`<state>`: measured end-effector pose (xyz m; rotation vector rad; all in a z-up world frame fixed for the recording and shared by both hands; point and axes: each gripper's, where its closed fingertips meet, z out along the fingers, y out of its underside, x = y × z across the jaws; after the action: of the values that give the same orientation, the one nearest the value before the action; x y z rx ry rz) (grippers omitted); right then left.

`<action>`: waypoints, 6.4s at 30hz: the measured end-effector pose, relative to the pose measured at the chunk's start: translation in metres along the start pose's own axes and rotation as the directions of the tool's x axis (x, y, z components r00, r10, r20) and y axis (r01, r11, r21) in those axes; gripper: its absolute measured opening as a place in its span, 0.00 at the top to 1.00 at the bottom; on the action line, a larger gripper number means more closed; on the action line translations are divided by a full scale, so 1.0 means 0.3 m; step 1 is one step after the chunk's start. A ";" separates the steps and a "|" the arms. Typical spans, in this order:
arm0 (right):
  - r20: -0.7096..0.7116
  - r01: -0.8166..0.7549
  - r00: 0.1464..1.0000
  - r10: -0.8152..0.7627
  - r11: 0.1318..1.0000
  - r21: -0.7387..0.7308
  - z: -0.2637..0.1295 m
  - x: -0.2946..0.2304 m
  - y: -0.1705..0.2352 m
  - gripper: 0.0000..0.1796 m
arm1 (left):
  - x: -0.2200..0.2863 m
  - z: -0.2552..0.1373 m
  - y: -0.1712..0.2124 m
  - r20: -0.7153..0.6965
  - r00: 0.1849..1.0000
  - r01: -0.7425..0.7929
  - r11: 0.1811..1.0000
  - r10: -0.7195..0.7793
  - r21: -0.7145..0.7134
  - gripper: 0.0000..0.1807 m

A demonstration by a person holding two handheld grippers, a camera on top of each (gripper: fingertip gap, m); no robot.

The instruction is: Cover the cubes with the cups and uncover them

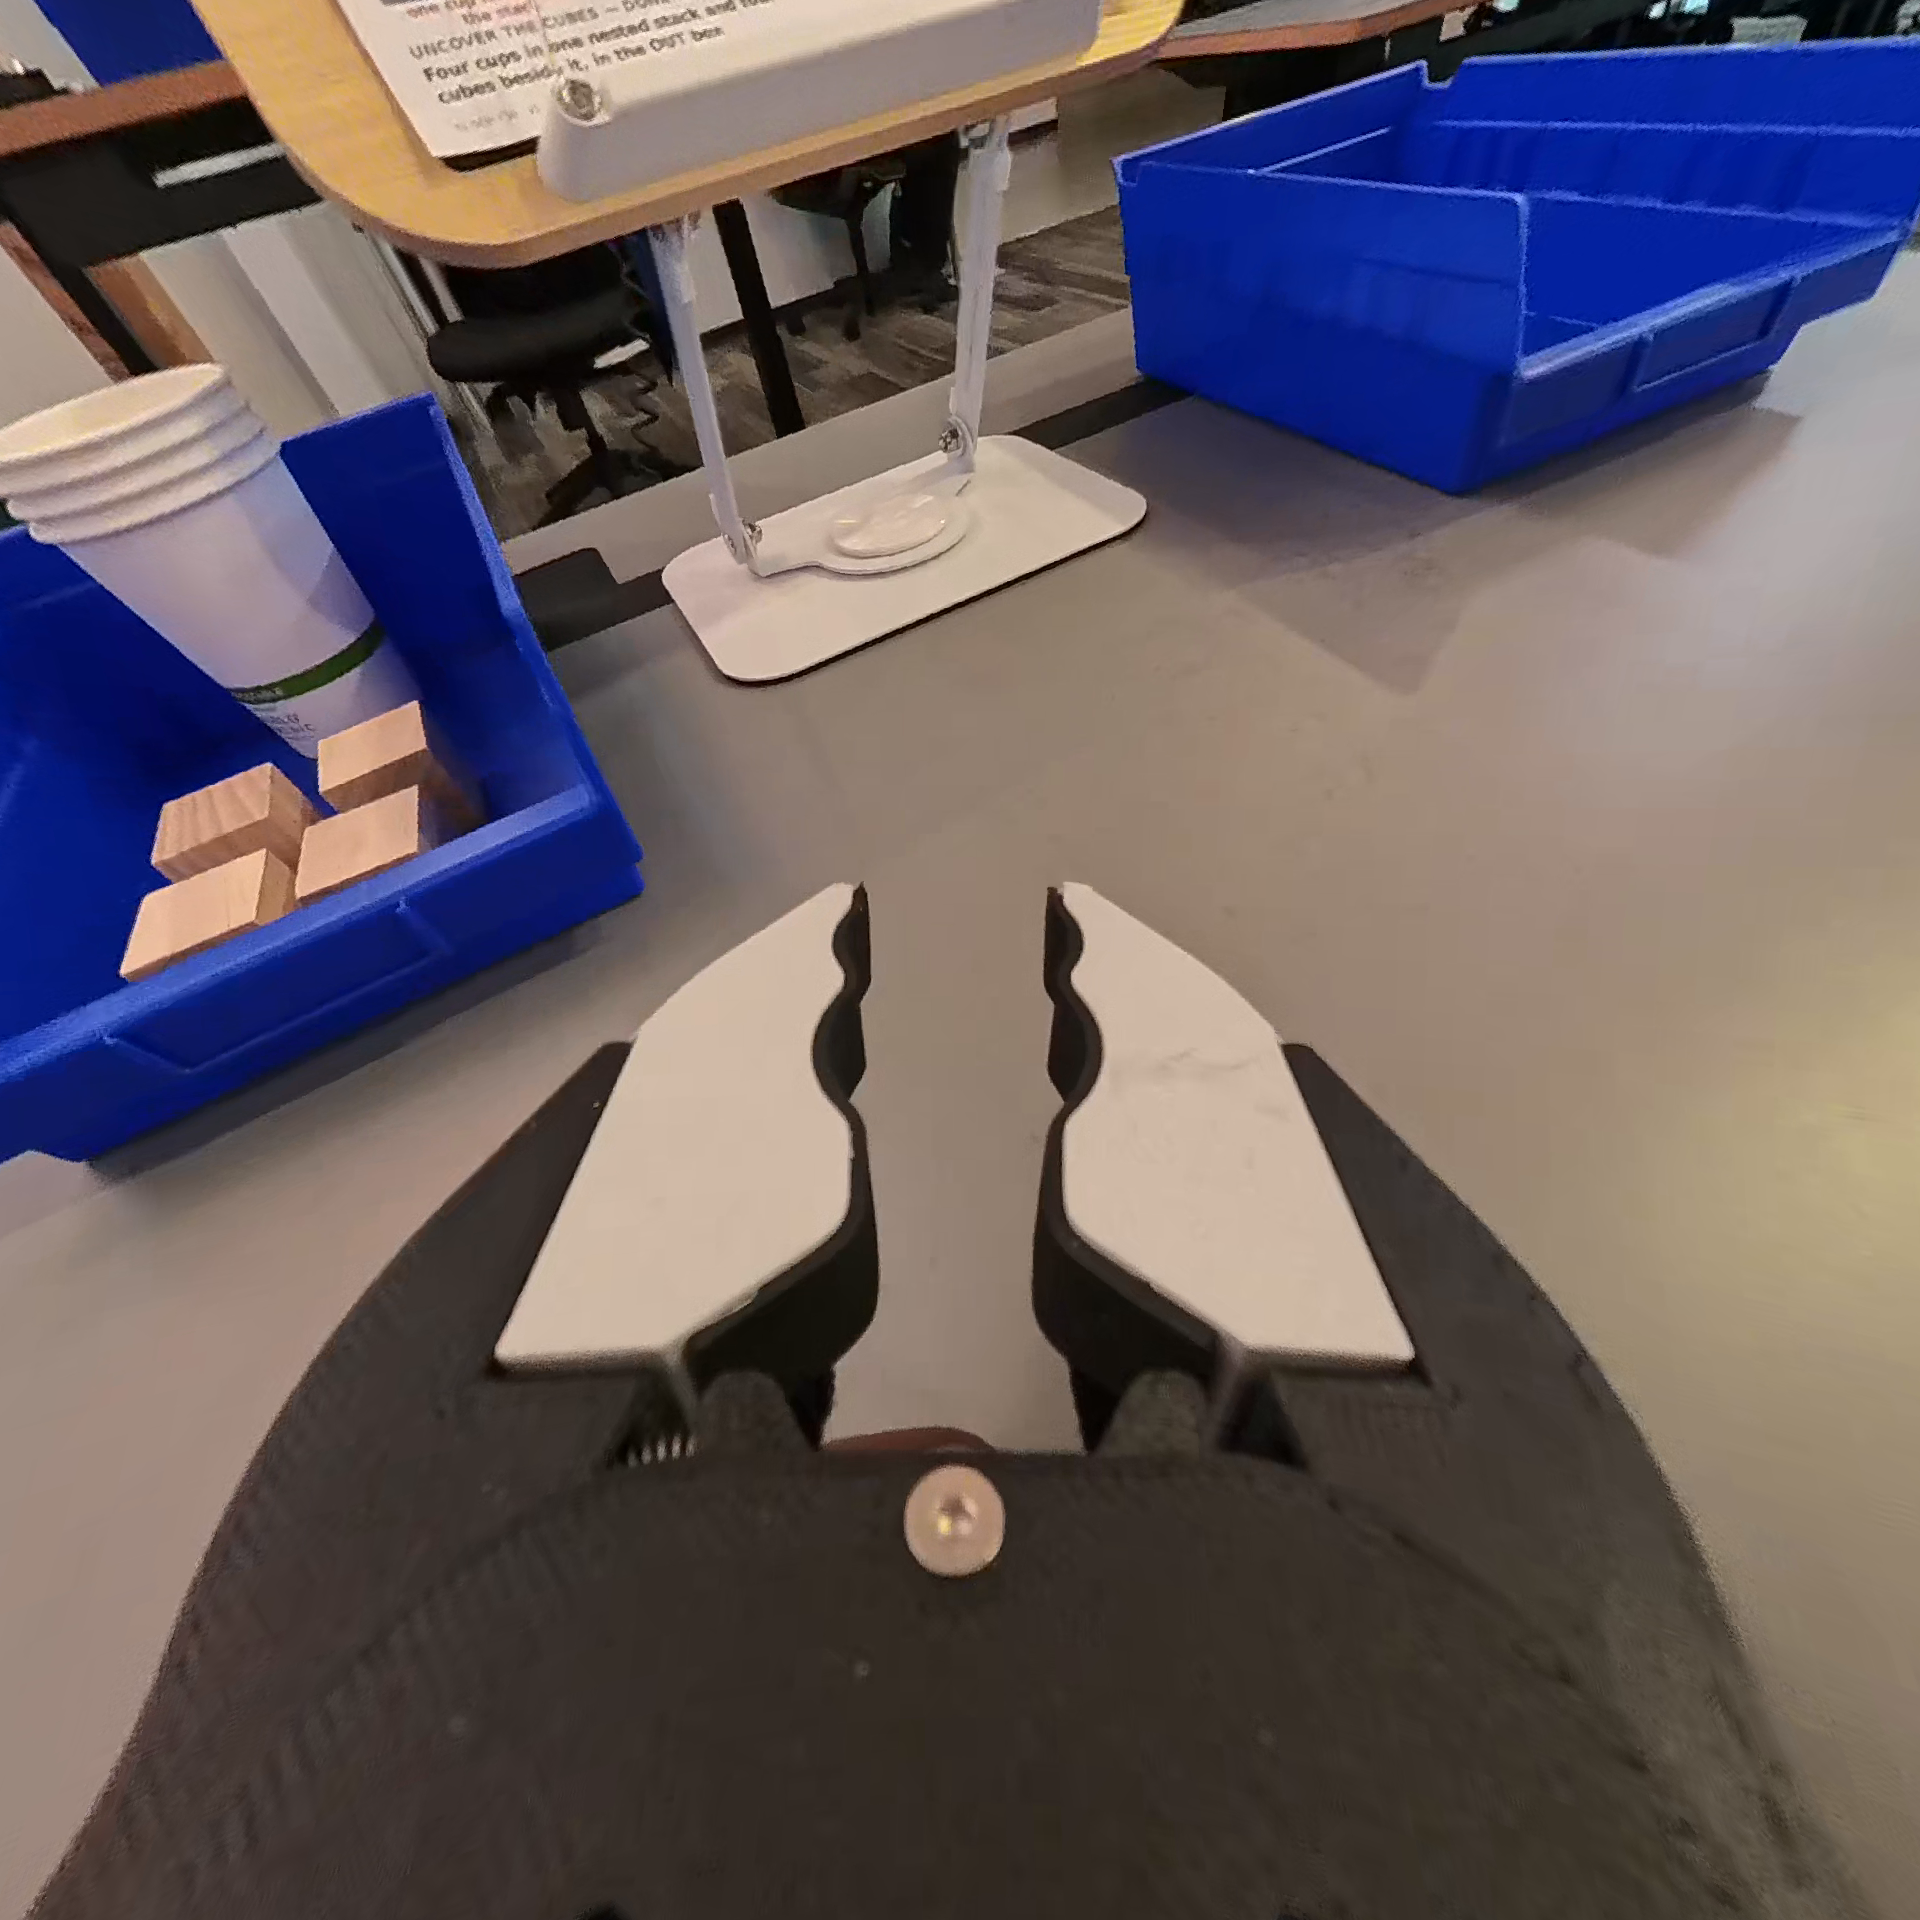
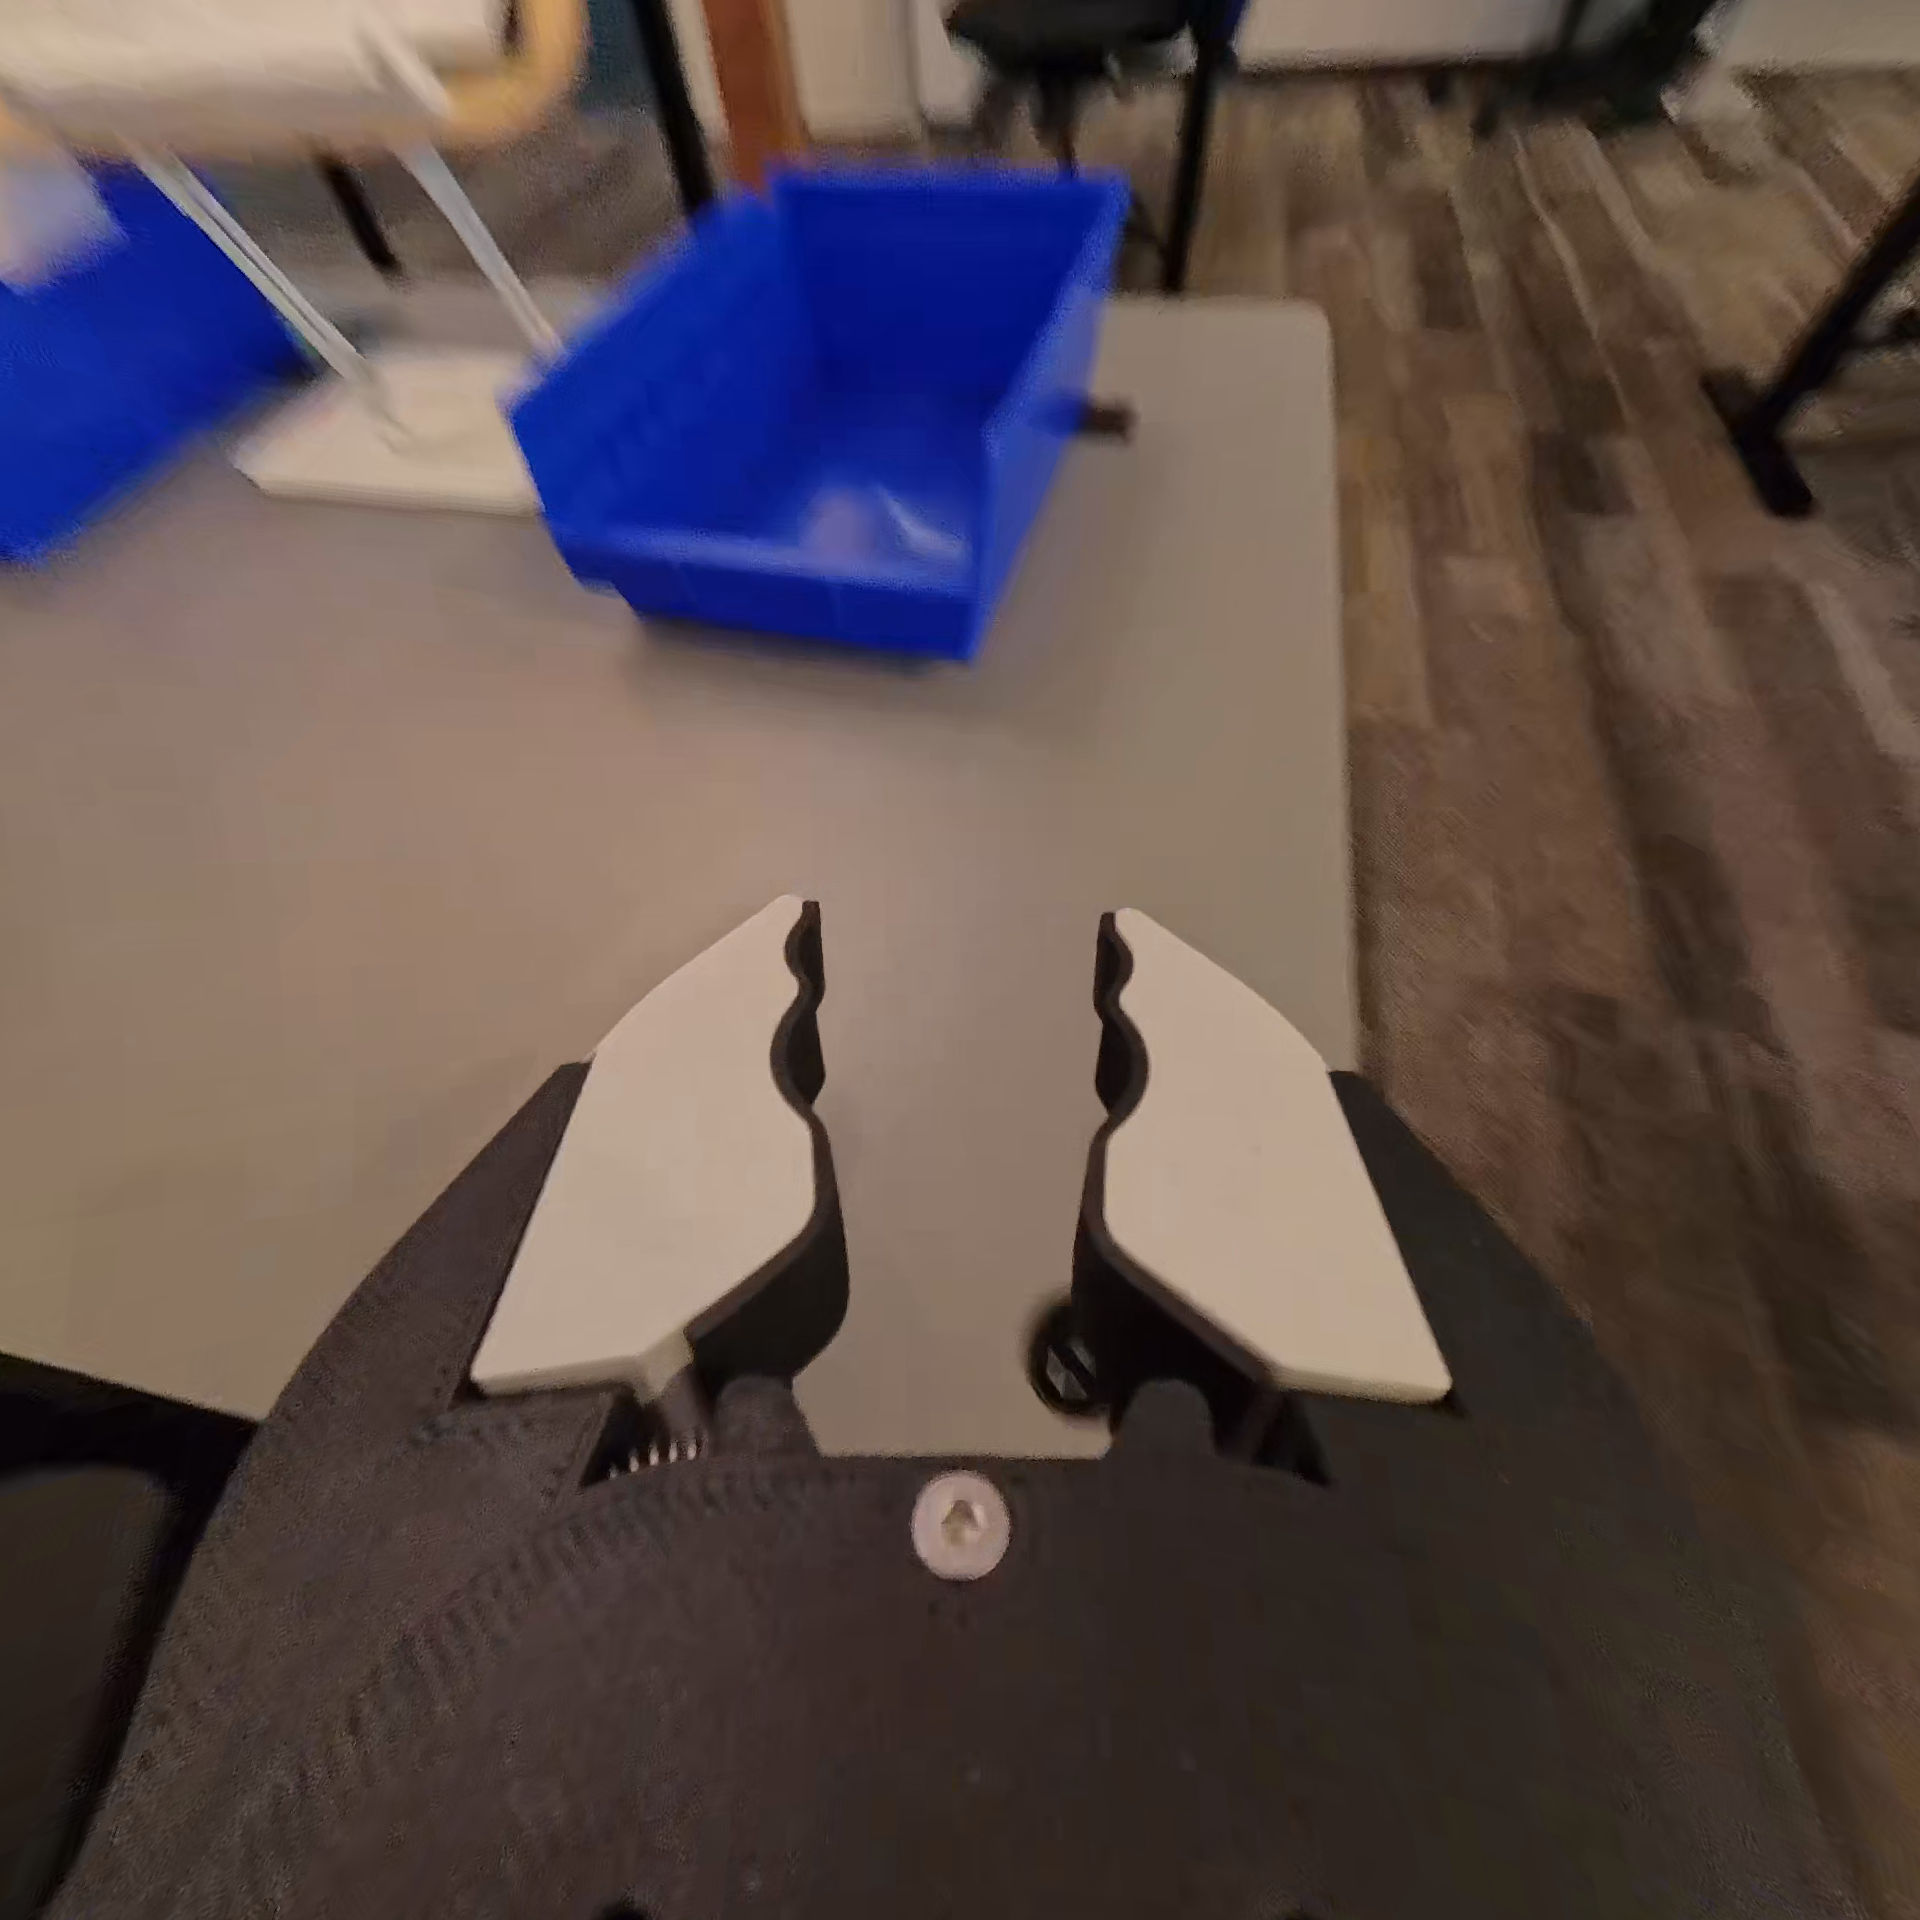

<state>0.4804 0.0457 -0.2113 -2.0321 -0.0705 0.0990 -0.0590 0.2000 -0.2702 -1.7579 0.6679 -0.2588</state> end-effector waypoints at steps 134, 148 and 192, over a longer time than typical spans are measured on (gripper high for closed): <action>0.071 0.193 0.964 -0.255 0.494 -0.848 -0.061 0.225 0.331 0.52 | -0.440 -0.376 0.083 0.422 0.862 -0.216 0.956 0.281 -0.196 0.80; 0.082 0.189 0.970 -0.230 0.498 -0.847 -0.085 0.227 0.282 0.51 | -0.435 -0.383 0.038 0.407 0.854 -0.250 0.941 0.325 -0.227 0.80; 0.083 0.193 0.970 -0.229 0.517 -0.834 -0.170 0.216 0.114 0.52 | -0.439 -0.433 -0.130 0.376 0.846 -0.301 0.920 0.379 -0.250 0.77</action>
<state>0.5503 -0.0090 -0.2219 -2.9905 -0.4201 -0.1735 -0.2190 0.1742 -0.1730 -1.7509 0.6877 0.4329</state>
